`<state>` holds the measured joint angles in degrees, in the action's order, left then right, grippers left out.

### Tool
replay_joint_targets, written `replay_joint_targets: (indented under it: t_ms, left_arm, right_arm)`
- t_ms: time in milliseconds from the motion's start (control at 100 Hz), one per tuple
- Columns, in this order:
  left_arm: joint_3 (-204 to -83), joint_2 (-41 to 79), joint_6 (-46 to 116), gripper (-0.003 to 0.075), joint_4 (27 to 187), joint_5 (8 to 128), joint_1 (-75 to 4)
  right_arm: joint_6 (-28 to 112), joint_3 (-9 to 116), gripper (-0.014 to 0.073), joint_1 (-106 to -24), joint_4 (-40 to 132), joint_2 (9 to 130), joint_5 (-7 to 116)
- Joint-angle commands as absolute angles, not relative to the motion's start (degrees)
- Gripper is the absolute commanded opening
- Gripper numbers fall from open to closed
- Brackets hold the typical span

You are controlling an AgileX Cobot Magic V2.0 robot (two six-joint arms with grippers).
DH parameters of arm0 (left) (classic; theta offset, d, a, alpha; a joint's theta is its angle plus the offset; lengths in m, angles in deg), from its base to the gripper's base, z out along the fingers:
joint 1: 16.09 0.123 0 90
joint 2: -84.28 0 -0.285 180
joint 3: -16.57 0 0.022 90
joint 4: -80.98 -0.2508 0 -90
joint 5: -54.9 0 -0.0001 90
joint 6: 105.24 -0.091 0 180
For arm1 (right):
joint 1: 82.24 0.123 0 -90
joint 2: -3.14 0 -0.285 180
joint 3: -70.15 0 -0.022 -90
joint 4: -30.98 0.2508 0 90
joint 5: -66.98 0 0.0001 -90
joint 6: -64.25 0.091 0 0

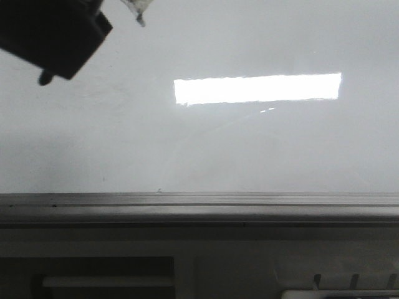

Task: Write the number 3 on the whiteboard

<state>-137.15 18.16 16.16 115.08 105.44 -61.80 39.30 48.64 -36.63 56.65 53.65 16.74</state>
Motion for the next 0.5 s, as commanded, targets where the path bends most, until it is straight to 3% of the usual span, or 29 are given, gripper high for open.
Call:
replay_joint_targets:
  t_ms: [0,490]
  left_arm:
    - [-139.06,19.69,10.14,-0.002,116.26,106.56,-64.45]
    - [-139.06,19.69,10.14,-0.002,115.86,106.82,-66.09]
  right_arm:
    - [37.83,53.2,0.0377,-33.54,58.23,56.95,19.2]
    - [35.42,55.69,0.038,-24.75,58.19,66.57,24.53]
